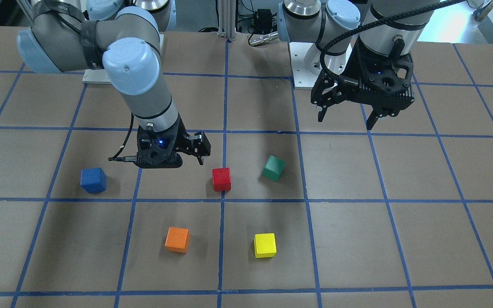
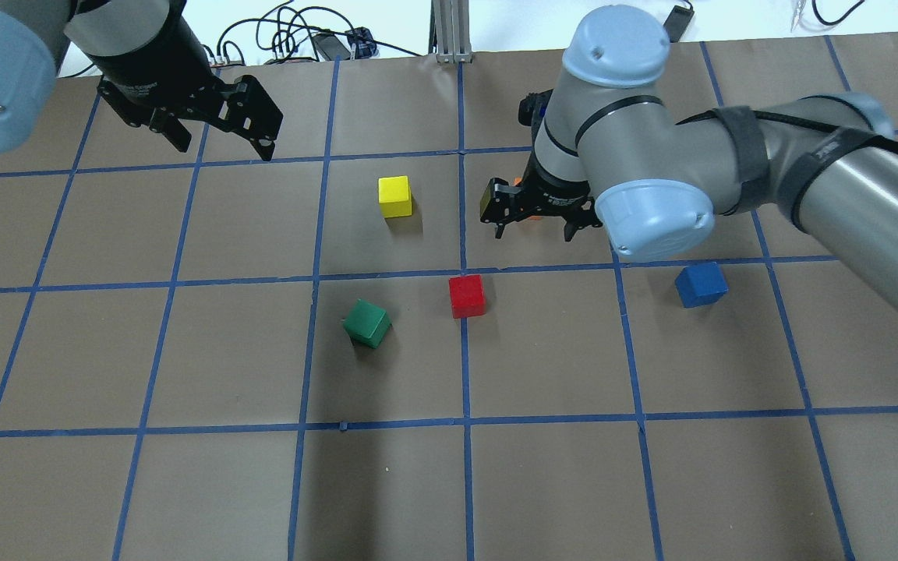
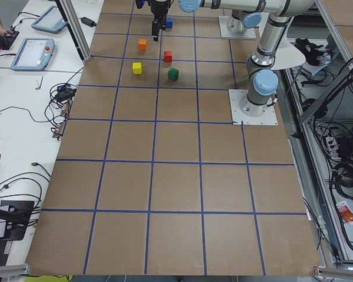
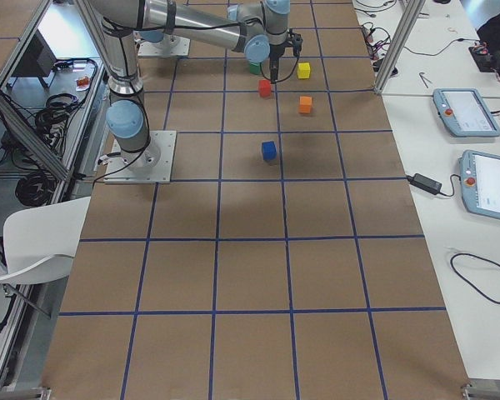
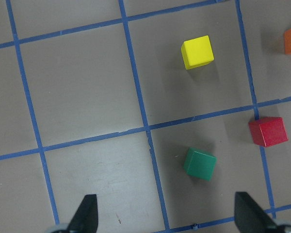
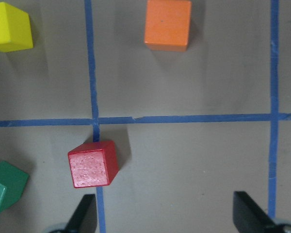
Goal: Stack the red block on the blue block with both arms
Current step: 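Lower the right gripper onto the red cube and close it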
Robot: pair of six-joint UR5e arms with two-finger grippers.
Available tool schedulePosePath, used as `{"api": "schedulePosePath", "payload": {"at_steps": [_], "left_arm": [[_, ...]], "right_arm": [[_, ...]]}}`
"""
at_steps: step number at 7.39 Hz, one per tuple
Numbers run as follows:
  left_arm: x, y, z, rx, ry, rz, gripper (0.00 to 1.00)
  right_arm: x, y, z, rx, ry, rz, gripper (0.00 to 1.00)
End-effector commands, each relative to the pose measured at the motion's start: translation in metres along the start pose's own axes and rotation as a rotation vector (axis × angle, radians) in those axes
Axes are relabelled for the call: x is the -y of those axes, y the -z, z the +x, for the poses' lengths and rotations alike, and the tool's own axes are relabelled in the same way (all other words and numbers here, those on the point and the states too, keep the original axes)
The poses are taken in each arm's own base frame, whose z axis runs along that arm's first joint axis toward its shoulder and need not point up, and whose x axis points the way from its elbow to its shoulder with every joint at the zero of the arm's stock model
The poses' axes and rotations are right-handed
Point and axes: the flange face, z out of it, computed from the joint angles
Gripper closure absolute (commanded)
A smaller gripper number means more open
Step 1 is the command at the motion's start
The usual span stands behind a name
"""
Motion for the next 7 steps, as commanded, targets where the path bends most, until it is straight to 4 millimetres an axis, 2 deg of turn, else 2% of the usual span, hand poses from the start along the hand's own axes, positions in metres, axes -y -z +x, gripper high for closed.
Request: {"api": "schedulePosePath", "payload": {"at_steps": [1,3,5,7], "left_arm": [[-0.005,-0.001,0.001,0.001,-0.003,-0.004,0.0],[-0.003,-0.003,0.001,0.001,-0.004,-0.006,0.0],[-0.003,-0.004,0.001,0.0,-0.006,-0.009,0.0],[-0.003,-0.006,0.002,0.0,-0.007,-0.012,0.0]], "right_arm": [[0.002,-0.046,-0.032,0.0,0.016,0.022,0.0],[-0.004,-0.077,-0.044,-0.068,-0.016,-0.001,0.0],[-0.007,-0.097,-0.055,-0.073,-0.005,-0.002,0.0],[-0.014,-0.103,-0.062,-0.072,0.001,-0.018,0.0]]}}
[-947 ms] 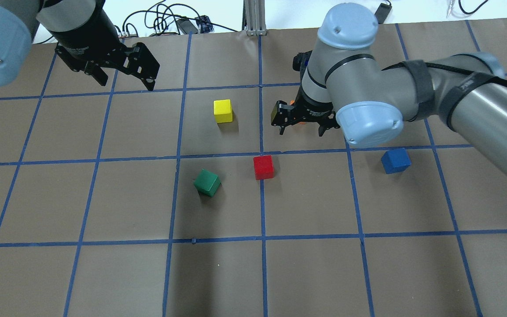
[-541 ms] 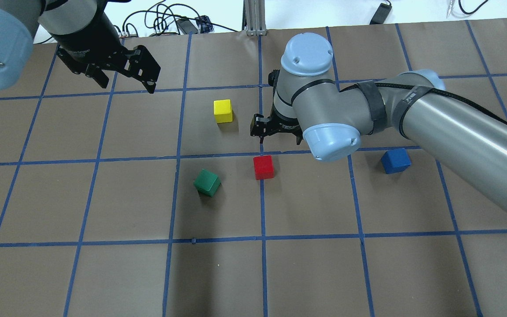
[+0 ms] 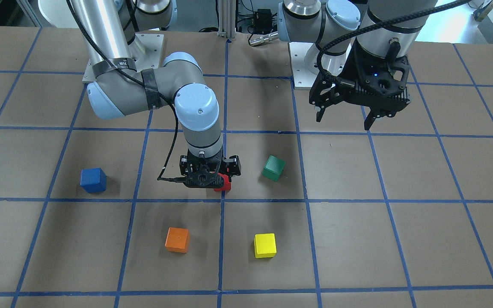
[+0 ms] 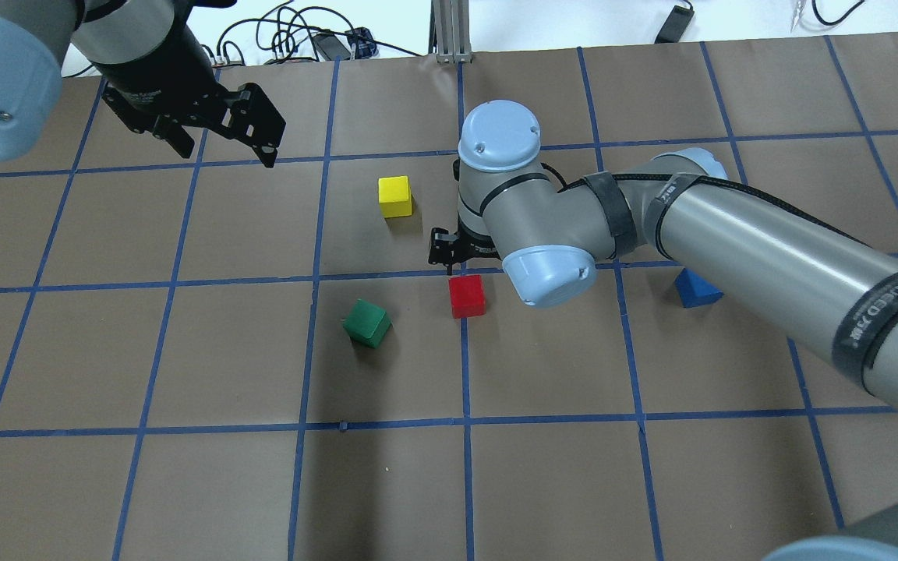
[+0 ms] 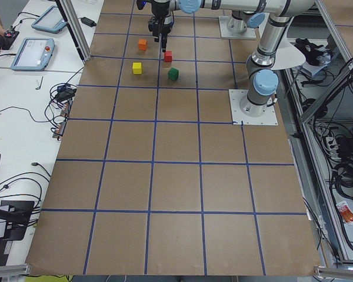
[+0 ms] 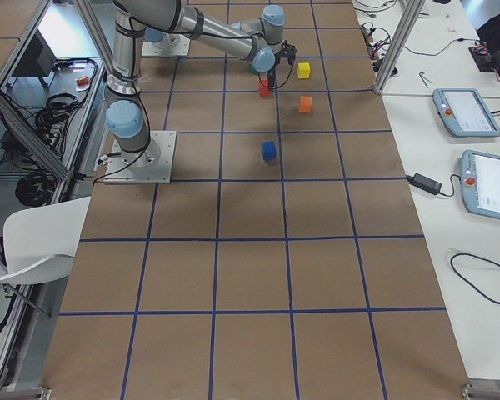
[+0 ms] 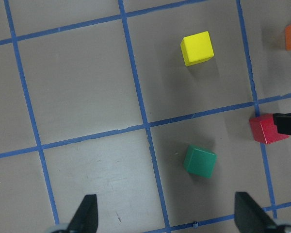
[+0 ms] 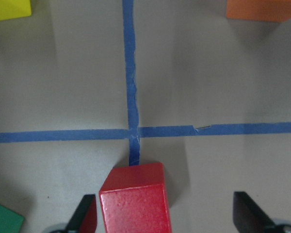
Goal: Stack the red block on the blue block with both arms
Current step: 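Lower the right gripper onto the red cube and close it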
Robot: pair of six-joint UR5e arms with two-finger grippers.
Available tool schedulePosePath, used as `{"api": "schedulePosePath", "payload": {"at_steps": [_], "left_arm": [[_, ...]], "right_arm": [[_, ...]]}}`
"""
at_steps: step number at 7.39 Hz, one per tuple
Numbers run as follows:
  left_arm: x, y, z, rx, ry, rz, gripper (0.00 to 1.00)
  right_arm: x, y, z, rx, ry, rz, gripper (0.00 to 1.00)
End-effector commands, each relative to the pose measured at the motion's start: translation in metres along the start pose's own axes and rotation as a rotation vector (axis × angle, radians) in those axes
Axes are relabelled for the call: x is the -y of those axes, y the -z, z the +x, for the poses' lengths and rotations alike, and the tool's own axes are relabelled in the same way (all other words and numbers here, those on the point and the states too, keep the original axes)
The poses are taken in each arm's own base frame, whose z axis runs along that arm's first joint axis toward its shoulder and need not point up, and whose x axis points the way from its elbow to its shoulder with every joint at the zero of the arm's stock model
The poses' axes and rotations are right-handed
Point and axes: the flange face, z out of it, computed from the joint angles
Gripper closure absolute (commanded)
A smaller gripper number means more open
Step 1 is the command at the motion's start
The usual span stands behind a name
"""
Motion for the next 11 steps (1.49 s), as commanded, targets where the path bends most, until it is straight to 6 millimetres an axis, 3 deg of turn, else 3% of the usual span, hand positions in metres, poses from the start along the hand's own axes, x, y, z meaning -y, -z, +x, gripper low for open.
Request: {"api": "schedulePosePath", "payload": {"at_steps": [1,4,8,10,11], "left_arm": [[0.0,-0.001,0.001,-0.001,-0.002,-0.004,0.0],[0.0,-0.001,0.001,-0.001,-0.004,-0.004,0.0],[0.0,-0.003,0.003,-0.001,-0.013,-0.005,0.0],[0.001,-0.003,0.002,-0.001,-0.013,-0.005,0.0],[0.0,-0.004,0.003,-0.002,-0.013,-0.008,0.0]], "right_arm": [[-0.006,-0.006,-0.006,0.001,0.007,-0.023,0.0],[-0.027,-0.029,-0.001,-0.017,0.025,-0.06,0.0],[-0.023,-0.025,-0.004,0.004,0.033,-0.033,0.04],[-0.019,-0.032,-0.007,0.016,0.044,-0.006,0.04],[-0.019,-0.033,-0.007,0.016,0.044,-0.005,0.08]]}}
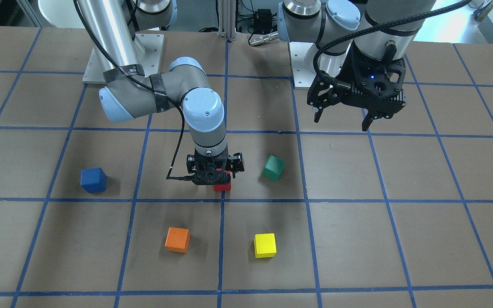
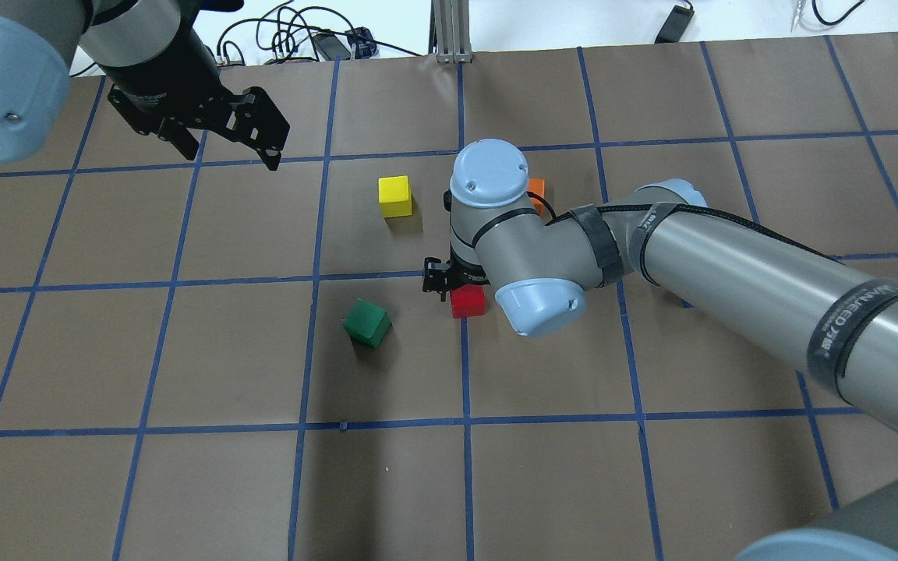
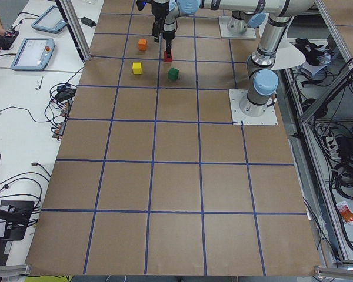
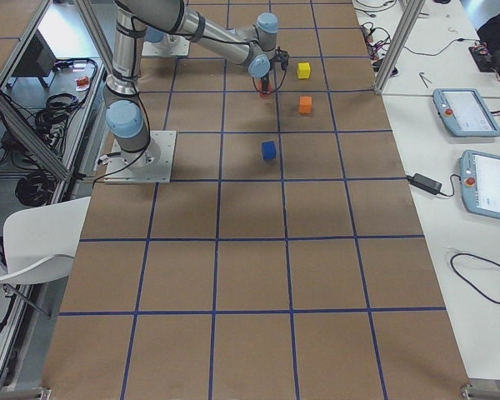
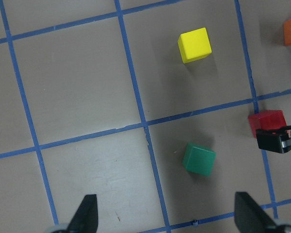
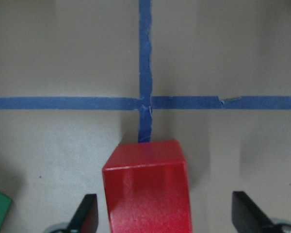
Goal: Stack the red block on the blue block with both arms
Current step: 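Lift the red cube with the right gripper and carry it over the blue cube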
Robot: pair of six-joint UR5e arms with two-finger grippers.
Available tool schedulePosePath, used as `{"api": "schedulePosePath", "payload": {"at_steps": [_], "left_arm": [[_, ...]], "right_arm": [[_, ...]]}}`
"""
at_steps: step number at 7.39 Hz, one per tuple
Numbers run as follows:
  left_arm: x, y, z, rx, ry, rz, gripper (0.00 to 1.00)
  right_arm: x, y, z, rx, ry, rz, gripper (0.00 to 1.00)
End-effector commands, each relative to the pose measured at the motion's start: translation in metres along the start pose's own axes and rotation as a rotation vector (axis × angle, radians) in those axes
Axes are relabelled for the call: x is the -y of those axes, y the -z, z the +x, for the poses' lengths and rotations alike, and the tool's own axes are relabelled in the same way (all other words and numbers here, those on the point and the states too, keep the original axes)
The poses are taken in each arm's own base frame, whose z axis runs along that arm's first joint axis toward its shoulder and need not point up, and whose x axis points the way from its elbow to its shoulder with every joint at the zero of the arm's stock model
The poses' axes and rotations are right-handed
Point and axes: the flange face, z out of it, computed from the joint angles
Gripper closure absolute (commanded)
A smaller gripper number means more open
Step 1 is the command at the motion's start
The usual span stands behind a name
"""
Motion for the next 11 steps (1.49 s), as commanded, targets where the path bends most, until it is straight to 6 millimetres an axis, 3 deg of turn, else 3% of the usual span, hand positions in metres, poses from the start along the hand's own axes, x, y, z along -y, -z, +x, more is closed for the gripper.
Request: {"api": "schedulePosePath", "payload": {"at_steps": [1,2,3,5,6,7,9,11], "left_arm": [[0.0,0.0,0.0,0.0,0.0,-0.001,0.0],[0.0,0.0,0.0,0.0,0.0,-0.001,0.0],[0.0,0.0,0.0,0.0,0.001,-0.001,0.0],[0.0,0.001,0.0,0.0,0.0,0.001,0.0],[0.0,0.001,0.0,0.002,0.0,0.001,0.0],[0.0,0.001,0.0,0.002,0.0,0.001,0.0],[0.0,0.001,0.0,0.0,0.001,0.002,0.0],[-0.003,0.004,0.0,0.004,0.044,-0.001,0.0]], "right_arm": [[0.001,-0.003,-0.001,0.002,0.01,0.008,0.59],[0.002,-0.003,0.0,0.002,0.027,0.008,0.94],[0.002,-0.002,0.0,0.002,0.059,0.01,1.0],[0.004,0.003,0.001,0.004,0.055,0.013,1.0],[0.014,0.029,0.009,0.011,0.038,0.049,1.0],[0.014,0.071,0.024,-0.001,0.01,0.051,1.0],[0.038,0.135,0.112,0.002,-0.153,0.06,1.0],[0.045,0.161,0.179,-0.02,-0.142,0.042,1.0]]}}
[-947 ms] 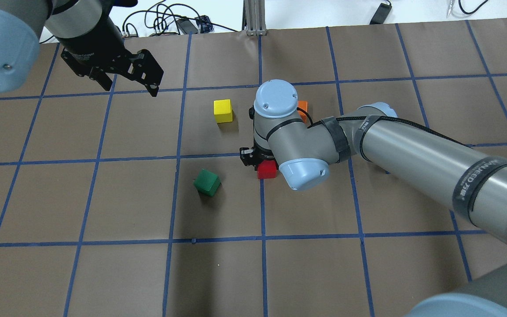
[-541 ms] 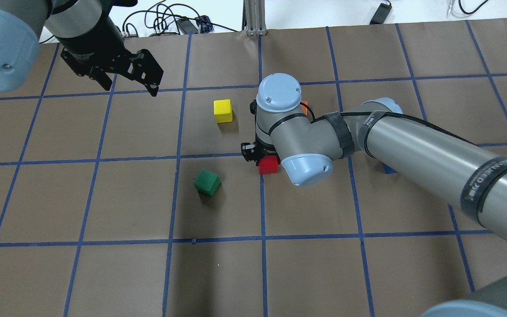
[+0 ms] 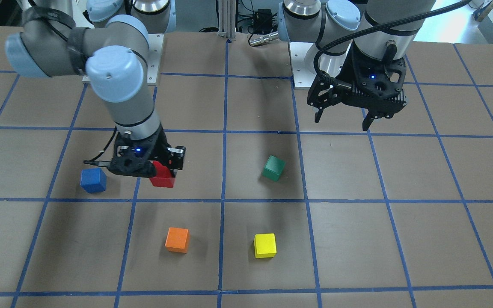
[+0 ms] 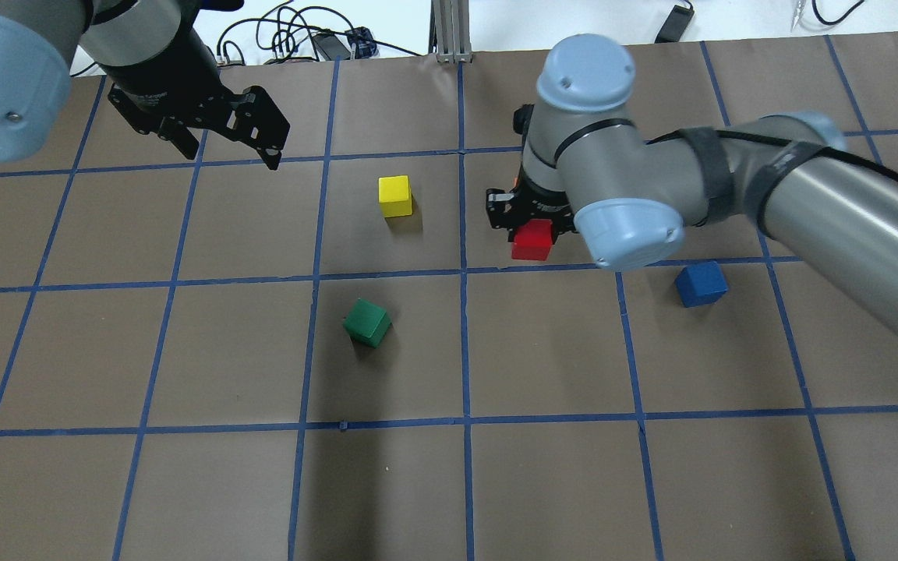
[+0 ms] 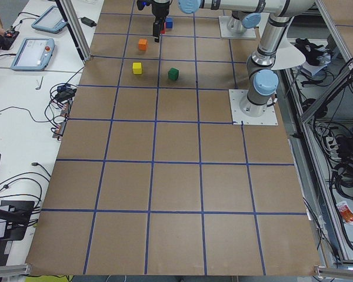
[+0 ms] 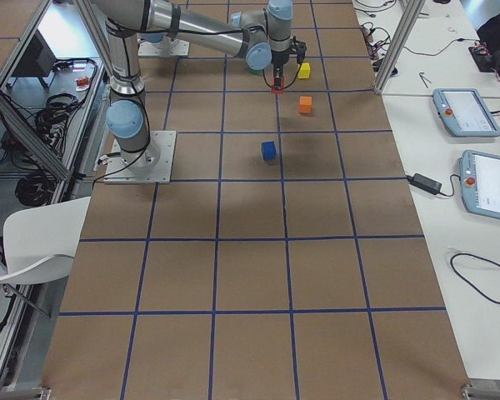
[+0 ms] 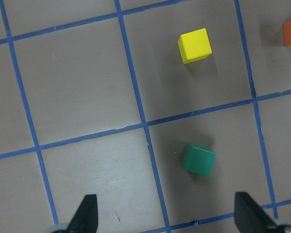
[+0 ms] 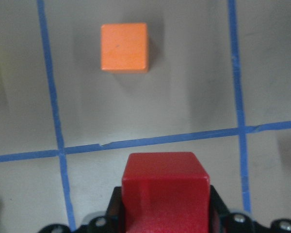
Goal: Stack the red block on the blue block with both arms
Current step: 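Lift the red cube with the right gripper and carry it over the blue cube, then lower the red cube onto the blue cube and open the right gripper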
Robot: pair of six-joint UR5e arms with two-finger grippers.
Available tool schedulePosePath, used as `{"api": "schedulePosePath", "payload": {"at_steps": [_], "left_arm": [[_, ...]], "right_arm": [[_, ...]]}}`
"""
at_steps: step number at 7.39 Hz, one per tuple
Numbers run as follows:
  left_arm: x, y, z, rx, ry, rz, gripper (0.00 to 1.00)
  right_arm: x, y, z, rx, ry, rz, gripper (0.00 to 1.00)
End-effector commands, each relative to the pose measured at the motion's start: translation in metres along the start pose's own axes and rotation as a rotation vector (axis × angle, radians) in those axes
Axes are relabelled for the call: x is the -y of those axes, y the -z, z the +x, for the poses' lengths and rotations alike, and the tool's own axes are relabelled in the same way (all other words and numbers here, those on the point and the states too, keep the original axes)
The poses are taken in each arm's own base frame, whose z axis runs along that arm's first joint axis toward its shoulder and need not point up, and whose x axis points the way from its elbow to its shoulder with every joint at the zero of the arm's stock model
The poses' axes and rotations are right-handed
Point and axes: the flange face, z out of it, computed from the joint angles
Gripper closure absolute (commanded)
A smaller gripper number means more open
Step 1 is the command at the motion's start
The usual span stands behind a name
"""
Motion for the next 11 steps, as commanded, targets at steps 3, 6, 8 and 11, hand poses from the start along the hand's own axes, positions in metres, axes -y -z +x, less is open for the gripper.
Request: {"api": "schedulePosePath", "payload": {"at_steps": [3,6,8,11], "left_arm": [[-0.002,0.005,-0.001,0.001,0.06,0.003,0.0],[-0.003,0.006,-0.006,0.003,0.054,0.0,0.0],[-0.006,0.01,-0.007,0.002,0.06,0.005,0.0],[-0.004,0.007,-0.007,0.002,0.059,0.002,0.0]], "right_arm": [[0.032,0.011,0.14,-0.061,0.088,-0.064,1.0],[0.023,-0.019,0.189,-0.046,0.196,-0.12,1.0],[0.01,-0.039,0.189,-0.039,0.25,-0.137,1.0],[0.007,-0.052,0.192,-0.054,0.312,-0.078,1.0]]}}
